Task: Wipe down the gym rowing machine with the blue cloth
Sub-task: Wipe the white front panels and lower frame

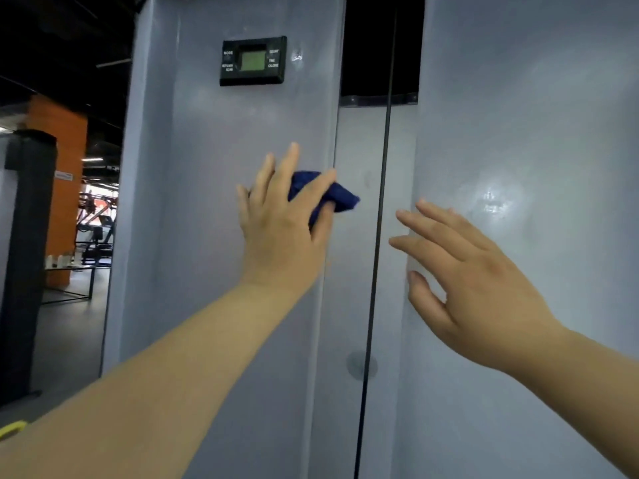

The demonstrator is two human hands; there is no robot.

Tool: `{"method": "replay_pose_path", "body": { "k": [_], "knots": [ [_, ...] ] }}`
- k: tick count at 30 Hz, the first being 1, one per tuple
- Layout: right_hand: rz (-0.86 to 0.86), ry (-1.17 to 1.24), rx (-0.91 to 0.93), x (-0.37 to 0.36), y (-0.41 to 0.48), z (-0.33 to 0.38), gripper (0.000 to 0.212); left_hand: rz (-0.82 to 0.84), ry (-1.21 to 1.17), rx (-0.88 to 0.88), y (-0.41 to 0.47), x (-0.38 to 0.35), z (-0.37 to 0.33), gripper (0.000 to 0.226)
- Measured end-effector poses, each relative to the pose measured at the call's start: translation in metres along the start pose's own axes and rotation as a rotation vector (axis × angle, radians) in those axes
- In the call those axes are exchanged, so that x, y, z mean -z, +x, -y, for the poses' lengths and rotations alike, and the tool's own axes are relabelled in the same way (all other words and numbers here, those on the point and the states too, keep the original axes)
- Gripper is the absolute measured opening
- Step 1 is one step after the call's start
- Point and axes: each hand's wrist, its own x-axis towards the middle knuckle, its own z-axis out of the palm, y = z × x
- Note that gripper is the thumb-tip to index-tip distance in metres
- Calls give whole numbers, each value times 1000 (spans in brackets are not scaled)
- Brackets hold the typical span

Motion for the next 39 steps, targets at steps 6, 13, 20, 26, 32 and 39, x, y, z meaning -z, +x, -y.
{"method": "replay_pose_path", "body": {
  "k": [6,13,20,26,32,39],
  "knots": [
    [8,135,-117,16,-27,-5,42,52,97,-147,-39,-20,-21,33],
    [-39,759,-485,45,-53,15,49,114,-991,149,-24,21,-114,40],
    [-357,1675,-906,79,-26,9,30,572,-685,-122,-18,-12,-151,49],
    [-334,86,-480,61,3,-31,45,315,-934,465,-26,-14,-98,36],
    [38,-215,-25,1,-44,-10,50,448,-1246,814,-35,-17,-94,36],
    [-166,-374,-300,43,29,-52,51,494,-1293,852,-34,-15,-85,50]
  ]
}}
